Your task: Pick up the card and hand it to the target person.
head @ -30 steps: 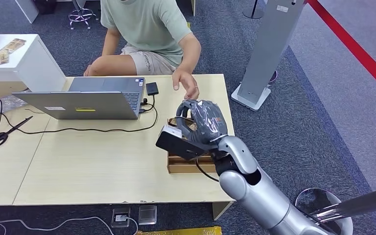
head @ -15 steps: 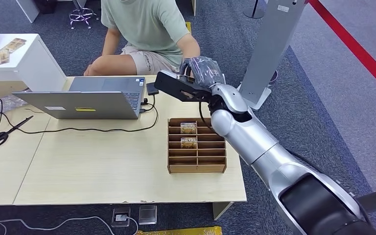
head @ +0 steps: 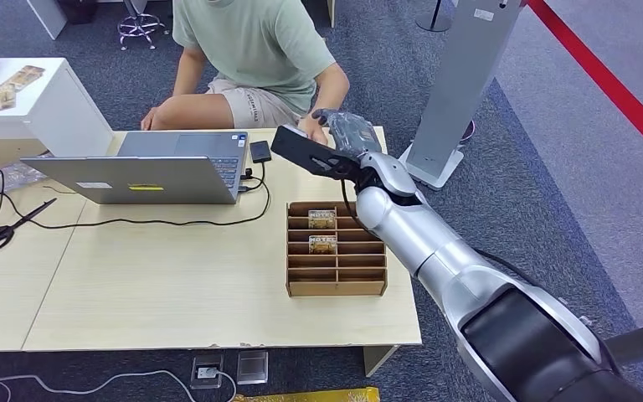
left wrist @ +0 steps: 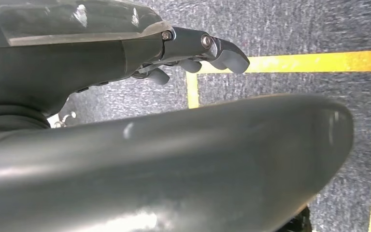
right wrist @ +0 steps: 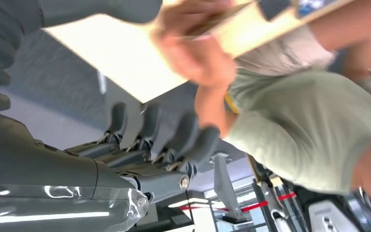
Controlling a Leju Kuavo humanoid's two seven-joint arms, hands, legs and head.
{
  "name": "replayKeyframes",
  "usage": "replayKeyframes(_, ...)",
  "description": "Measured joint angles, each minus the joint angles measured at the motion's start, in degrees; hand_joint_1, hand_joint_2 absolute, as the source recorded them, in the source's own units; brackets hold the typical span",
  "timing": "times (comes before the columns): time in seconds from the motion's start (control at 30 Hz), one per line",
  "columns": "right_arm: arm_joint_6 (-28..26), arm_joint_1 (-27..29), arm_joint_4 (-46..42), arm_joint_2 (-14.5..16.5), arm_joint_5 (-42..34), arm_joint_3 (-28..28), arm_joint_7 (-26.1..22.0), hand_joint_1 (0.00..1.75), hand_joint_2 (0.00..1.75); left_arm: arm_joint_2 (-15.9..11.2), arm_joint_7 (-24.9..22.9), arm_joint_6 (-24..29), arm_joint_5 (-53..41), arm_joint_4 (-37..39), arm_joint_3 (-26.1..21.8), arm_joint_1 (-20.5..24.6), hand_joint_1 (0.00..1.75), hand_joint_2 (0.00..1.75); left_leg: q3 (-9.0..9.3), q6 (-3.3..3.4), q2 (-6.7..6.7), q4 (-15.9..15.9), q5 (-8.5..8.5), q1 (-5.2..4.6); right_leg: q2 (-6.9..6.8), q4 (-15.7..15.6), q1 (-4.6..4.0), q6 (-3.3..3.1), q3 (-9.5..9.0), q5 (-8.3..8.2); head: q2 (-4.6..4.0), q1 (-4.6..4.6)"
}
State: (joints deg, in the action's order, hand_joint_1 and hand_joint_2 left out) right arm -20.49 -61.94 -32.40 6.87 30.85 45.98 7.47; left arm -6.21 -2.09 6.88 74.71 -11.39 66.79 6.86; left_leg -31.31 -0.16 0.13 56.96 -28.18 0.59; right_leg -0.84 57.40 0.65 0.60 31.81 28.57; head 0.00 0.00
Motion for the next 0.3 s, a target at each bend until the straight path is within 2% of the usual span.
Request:
replayKeyframes(0.13, -3.19, 1.55, -7.90, -3.03, 0.53, 0.33, 1.71, 0.00, 1.75, -0.05, -0.47, 0.14, 0.25, 0.00, -0.12, -0.01, 0.00, 0.00, -0.01, 0.01, -0.03, 0.01, 0.02, 0.01, -0.03, -0.02, -0.01, 0.01, 0.00, -0.02, 0.00, 0.00)
replayKeyframes(0.3, -7.79, 5.25, -19.88, -6.70, 4.83, 1.16, 5.29, 0.00, 1.75, -0.17, -1.03, 0.45, 0.54, -0.04, -0.35, 0.02, 0.00, 0.00, 0.00, 0.01, -0.06, -0.02, 0.02, 0.03, -0.07, -0.07, -0.03, 0.01, -0.02, -0.02, 0.00, 0.00)
